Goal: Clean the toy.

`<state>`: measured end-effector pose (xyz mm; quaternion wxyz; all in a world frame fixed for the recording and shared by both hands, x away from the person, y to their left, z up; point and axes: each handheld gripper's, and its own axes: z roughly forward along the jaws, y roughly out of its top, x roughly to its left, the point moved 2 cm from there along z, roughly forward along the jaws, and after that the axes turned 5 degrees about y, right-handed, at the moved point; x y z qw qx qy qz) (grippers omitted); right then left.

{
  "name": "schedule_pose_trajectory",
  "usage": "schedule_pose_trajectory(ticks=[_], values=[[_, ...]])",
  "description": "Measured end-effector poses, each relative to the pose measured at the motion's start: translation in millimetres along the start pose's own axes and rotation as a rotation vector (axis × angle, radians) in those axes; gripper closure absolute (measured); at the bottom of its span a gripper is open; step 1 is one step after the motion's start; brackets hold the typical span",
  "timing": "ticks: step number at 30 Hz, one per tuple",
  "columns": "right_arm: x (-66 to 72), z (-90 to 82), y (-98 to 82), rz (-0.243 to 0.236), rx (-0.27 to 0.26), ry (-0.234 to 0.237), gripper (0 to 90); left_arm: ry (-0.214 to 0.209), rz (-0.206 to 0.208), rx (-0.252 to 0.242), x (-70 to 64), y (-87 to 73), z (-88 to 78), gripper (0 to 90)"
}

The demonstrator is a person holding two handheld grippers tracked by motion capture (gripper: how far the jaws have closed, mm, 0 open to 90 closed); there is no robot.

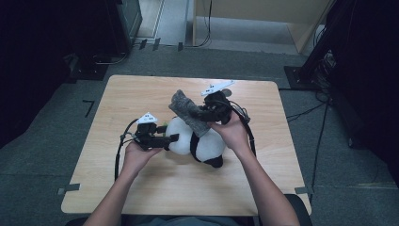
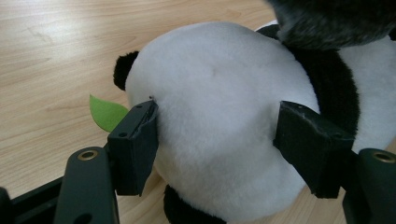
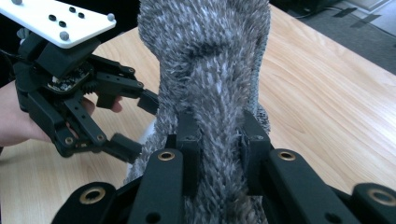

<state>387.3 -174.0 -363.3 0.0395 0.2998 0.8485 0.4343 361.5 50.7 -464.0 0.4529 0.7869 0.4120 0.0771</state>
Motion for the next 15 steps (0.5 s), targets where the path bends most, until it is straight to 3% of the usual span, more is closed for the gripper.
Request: schedule_pose_trajectory(ticks=[4, 10, 15], values=[[4.1, 18.1, 3.4, -0.013, 0.020, 0.022, 75.4, 0.013, 0.026, -0.017, -0.6, -0.6, 0.4, 30.0], [5.6, 48.4, -4.1, -0.017, 0.116, 0.023, 75.5, 0.017, 0.025, -0.022, -2.3, -0.7, 1.4, 30.9], [1.2, 53.8, -10.6, -0.004, 0.124, 0.025, 75.0, 0.021, 0.022, -0.010, -1.5, -1.3, 2.2, 33.7]])
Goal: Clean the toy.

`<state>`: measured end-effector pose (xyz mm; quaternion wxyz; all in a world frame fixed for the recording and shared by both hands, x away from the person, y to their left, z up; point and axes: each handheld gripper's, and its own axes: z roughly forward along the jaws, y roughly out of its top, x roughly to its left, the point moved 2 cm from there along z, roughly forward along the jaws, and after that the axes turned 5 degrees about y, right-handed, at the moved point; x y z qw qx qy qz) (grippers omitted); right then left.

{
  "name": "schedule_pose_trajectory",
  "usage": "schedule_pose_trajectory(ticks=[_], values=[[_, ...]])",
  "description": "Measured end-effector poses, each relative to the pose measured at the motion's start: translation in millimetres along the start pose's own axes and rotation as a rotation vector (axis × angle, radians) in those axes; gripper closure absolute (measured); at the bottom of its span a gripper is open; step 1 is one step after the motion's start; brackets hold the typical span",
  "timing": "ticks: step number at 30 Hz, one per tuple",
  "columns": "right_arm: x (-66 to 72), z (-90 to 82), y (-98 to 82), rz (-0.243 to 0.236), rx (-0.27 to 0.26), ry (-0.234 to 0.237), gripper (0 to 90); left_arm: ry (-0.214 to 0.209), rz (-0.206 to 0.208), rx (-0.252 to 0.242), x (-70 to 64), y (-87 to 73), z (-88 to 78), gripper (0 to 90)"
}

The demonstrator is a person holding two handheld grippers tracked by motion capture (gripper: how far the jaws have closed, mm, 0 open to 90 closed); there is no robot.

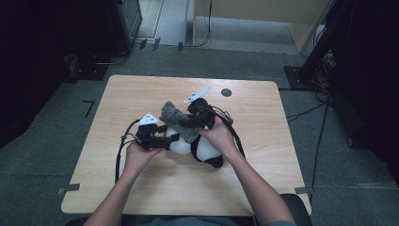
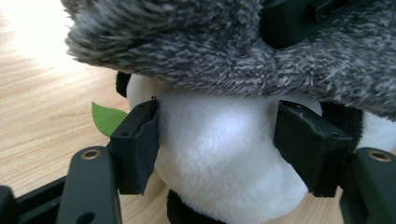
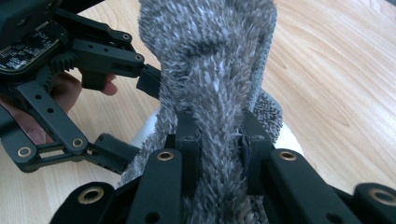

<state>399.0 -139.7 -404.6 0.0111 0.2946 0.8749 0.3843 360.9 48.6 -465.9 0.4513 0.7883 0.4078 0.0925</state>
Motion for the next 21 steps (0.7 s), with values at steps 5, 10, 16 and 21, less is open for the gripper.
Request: schedule_pose_trajectory(ticks=[5, 10, 16, 21], values=[[-3.8, -7.7, -3.9, 0.015, -0.006, -0.008, 74.9, 0.005, 0.006, 0.017, -0.6, 0.7, 0.4, 39.7], [-10.4, -20.2, -13.4, 0.047, -0.009, -0.025, 74.9, 0.002, 0.006, 0.031, 0.4, 1.3, 0.6, 43.9], [-17.8, -38.0, -25.1, 0.083, -0.029, -0.050, 75.0, 0.005, 0.008, 0.038, 0.9, 0.1, -0.2, 44.7], [-22.4, -53.4, -35.1, 0.108, -0.049, -0.071, 75.0, 0.007, 0.007, 0.028, 0.3, -1.2, -0.8, 44.7]])
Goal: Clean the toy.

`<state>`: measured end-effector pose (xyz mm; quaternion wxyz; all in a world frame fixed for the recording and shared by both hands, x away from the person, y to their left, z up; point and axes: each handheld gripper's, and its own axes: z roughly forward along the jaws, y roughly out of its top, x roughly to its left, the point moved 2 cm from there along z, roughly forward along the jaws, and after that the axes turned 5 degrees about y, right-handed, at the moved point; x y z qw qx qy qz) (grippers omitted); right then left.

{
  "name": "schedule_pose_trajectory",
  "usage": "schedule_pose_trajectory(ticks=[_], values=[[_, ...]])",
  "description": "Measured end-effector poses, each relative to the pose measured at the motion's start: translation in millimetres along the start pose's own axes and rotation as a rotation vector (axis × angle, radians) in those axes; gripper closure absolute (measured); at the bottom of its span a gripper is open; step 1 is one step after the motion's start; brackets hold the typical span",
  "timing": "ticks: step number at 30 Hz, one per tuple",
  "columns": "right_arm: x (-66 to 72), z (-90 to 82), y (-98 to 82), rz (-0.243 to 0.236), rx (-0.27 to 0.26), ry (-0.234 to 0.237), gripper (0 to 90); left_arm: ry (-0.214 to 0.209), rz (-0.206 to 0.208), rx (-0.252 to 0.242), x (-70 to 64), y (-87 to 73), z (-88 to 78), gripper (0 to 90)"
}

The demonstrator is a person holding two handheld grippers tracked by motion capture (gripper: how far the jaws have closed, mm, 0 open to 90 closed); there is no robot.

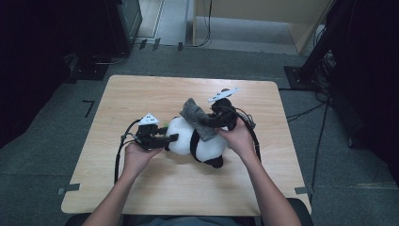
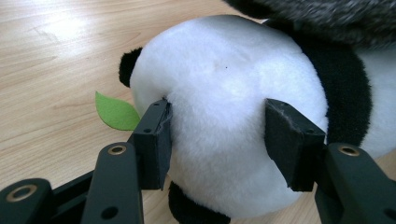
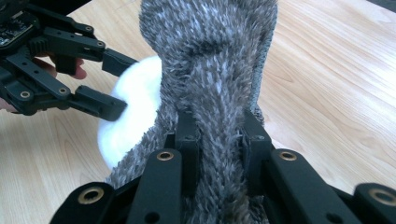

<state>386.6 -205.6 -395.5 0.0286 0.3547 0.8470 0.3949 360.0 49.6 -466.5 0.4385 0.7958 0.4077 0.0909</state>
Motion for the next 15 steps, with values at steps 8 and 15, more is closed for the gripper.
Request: schedule_pose_trajectory(ticks=[8, 15], values=[[-12.8, -23.8, -15.3, 0.051, -0.026, -0.032, 75.0, -0.011, -0.007, -0.004, 1.6, -2.0, -1.2, 44.6], [-26.5, -46.3, -30.0, 0.098, -0.047, -0.074, 75.2, -0.012, -0.005, -0.004, 2.6, -2.9, -1.8, 44.1]])
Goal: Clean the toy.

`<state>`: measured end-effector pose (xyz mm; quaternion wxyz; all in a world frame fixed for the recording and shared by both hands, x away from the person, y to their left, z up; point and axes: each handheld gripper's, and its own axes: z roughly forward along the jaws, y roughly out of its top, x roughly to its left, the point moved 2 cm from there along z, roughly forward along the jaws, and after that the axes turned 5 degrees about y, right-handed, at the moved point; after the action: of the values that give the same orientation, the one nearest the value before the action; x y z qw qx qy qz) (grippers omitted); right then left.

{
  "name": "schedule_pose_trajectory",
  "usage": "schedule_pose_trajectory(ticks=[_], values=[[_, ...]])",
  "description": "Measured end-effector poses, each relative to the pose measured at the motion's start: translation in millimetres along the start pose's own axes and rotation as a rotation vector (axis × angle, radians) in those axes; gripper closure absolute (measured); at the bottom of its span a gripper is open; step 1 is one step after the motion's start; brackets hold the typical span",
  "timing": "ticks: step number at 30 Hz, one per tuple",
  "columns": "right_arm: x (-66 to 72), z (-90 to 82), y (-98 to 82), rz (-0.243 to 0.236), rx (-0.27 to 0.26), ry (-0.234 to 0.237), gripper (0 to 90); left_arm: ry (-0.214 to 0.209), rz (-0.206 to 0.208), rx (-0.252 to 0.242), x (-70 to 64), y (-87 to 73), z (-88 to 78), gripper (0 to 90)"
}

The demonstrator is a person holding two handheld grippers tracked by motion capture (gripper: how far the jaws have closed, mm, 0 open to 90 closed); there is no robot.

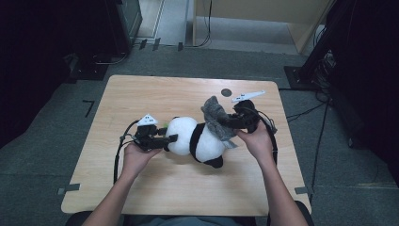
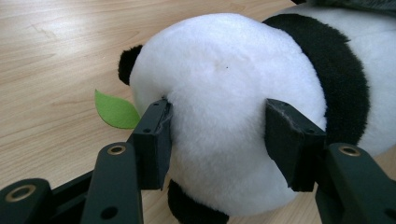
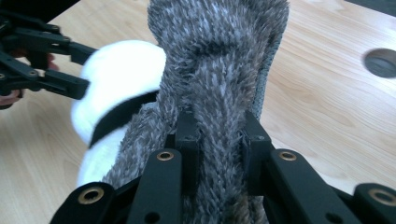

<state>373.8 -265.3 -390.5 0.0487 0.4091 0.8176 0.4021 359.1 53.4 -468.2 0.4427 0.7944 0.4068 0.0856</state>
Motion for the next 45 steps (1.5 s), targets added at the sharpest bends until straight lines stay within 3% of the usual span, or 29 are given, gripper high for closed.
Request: schedule_pose_trajectory(ticks=[4, 7, 14, 20, 26, 34, 39, 45], values=[[-7.1, -9.5, -4.6, 0.031, -0.008, -0.020, 75.4, -0.010, -0.007, -0.003, 0.8, 0.1, -0.2, 43.4], [-5.0, -15.9, -2.7, 0.034, -0.032, -0.012, 75.8, -0.008, -0.010, -0.008, 0.1, 0.5, 0.0, 43.2], [29.9, -20.8, 16.4, -0.050, -0.084, 0.058, 75.9, -0.012, -0.016, -0.016, -0.3, 0.7, -1.0, 41.0], [64.8, -1.2, 31.4, -0.124, -0.064, 0.117, 75.9, -0.027, -0.007, -0.018, 1.7, -0.3, -0.3, 35.6], [86.5, 35.4, 41.7, -0.148, -0.024, 0.180, 75.9, -0.042, -0.027, -0.030, 3.8, -1.0, 2.6, 32.8], [84.1, 77.0, 42.8, -0.137, 0.060, 0.166, 75.8, -0.051, -0.036, -0.022, 7.2, -1.7, 4.5, 29.7], [78.1, 81.4, 37.0, -0.123, 0.090, 0.159, 75.5, -0.045, -0.043, -0.013, 7.4, -1.8, 5.2, 28.2], [73.9, 71.6, 26.2, -0.120, 0.090, 0.153, 75.2, -0.032, -0.045, -0.002, 6.4, -1.9, 5.8, 28.4]])
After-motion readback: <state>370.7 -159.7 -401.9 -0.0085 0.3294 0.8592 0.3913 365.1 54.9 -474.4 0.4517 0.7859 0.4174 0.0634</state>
